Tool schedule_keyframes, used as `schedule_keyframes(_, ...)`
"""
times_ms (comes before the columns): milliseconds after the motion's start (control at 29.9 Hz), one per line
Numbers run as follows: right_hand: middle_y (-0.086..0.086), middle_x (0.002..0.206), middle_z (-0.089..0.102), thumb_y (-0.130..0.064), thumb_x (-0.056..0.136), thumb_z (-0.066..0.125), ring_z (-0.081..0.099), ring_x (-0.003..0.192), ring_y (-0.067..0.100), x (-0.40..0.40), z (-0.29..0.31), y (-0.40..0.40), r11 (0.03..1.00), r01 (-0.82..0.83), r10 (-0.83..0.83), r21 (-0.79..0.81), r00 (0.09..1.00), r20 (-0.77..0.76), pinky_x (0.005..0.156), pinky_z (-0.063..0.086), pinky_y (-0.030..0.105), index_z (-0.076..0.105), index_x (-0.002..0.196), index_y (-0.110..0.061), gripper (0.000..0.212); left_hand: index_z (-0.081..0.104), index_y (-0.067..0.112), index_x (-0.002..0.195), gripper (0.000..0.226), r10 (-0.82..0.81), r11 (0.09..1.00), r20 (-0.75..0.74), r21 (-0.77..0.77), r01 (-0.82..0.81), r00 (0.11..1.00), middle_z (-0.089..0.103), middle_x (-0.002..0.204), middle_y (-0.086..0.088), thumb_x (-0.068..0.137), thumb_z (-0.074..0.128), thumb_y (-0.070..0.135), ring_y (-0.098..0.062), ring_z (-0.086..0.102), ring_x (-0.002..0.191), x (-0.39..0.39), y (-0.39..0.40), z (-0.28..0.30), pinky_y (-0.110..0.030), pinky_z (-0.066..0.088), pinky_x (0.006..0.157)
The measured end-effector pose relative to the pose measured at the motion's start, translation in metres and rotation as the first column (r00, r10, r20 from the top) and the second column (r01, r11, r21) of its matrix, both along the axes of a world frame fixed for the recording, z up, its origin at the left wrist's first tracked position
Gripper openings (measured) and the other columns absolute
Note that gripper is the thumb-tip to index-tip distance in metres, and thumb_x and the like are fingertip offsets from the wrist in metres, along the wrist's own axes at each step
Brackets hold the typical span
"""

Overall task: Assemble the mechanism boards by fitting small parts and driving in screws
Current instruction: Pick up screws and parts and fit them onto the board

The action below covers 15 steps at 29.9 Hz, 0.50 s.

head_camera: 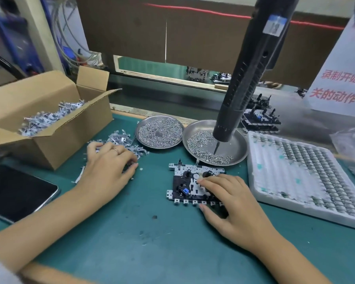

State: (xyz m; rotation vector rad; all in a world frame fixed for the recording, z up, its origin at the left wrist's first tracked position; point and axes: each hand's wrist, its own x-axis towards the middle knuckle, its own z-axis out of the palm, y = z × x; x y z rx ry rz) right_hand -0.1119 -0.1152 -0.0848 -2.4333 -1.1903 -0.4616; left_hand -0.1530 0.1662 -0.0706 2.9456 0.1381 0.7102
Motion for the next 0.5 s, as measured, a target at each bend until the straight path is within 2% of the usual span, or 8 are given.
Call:
schedule_keyframes(100,-0.004,0.117,0.063,-0.039,0.087,0.054,0.058,0.108,0.02,0.0,0.001,-0.001,1.0,-0.003,0.003,-0.001,1.0,-0.018,0.096,0.037,0.034,0.065,0.118,-0.013,0.042,0.072,0.022,0.08,0.012,0.06,0.997,-0.008,-0.052,-0.06,0.998,0.066,0.08,0.007,0.089,0.064,0.024,-0.024,0.056,0.09,0.002,-0.002,0.006,-0.038,0.019,0.091)
schedule_keyframes(267,-0.004,0.114,0.064,-0.036,0.087,0.058,0.056,0.106,0.018,0.001,0.0,-0.001,1.0,-0.013,0.013,0.012,1.0,-0.007,0.095,0.037,0.032,0.065,0.116,-0.014,0.038,0.07,0.03,0.085,0.012,0.101,0.99,0.014,-0.104,-0.099,0.995,0.06,0.076,0.012,0.09,0.06,0.031,-0.019,0.052,0.09,-0.001,0.004,0.025,-0.034,0.017,0.085)
schedule_keyframes(334,-0.004,0.113,0.064,-0.034,0.085,0.061,0.056,0.105,0.018,0.002,-0.001,-0.001,1.0,-0.014,0.014,0.02,1.0,-0.004,0.094,0.038,0.032,0.066,0.115,-0.014,0.035,0.065,0.035,0.079,0.013,0.087,0.971,0.002,-0.225,-0.085,0.996,0.063,0.075,0.016,0.09,0.06,0.032,-0.014,0.055,0.086,-0.001,0.005,0.033,-0.031,0.019,0.082)
schedule_keyframes(401,-0.004,0.112,0.064,-0.032,0.084,0.063,0.056,0.105,0.018,0.002,-0.002,0.0,1.0,-0.015,0.015,0.024,1.0,-0.002,0.094,0.038,0.032,0.067,0.113,-0.014,0.034,0.065,0.036,0.073,0.016,0.061,0.894,-0.025,-0.444,-0.065,0.998,0.065,0.072,0.018,0.089,0.063,0.031,0.0,0.055,0.075,-0.001,0.003,0.039,-0.027,0.028,0.08)
schedule_keyframes(434,-0.004,0.112,0.064,-0.032,0.084,0.063,0.056,0.105,0.017,0.003,-0.002,0.0,1.0,-0.014,0.014,0.025,1.0,-0.001,0.094,0.038,0.031,0.067,0.112,-0.014,0.033,0.066,0.034,0.073,0.015,0.048,0.846,-0.037,-0.529,-0.061,0.998,0.064,0.071,0.019,0.087,0.065,0.031,0.004,0.055,0.068,0.0,0.002,0.042,-0.023,0.034,0.074)
schedule_keyframes(501,-0.004,0.112,0.064,-0.032,0.084,0.063,0.055,0.106,0.017,0.002,-0.002,-0.001,1.0,-0.014,0.014,0.025,1.0,-0.003,0.094,0.038,0.033,0.067,0.112,-0.015,0.033,0.068,0.029,0.076,0.011,0.025,0.785,-0.077,-0.616,-0.067,0.997,0.061,0.066,0.017,0.087,0.066,0.029,0.008,0.052,0.054,0.003,0.0,0.045,-0.013,0.034,0.055)
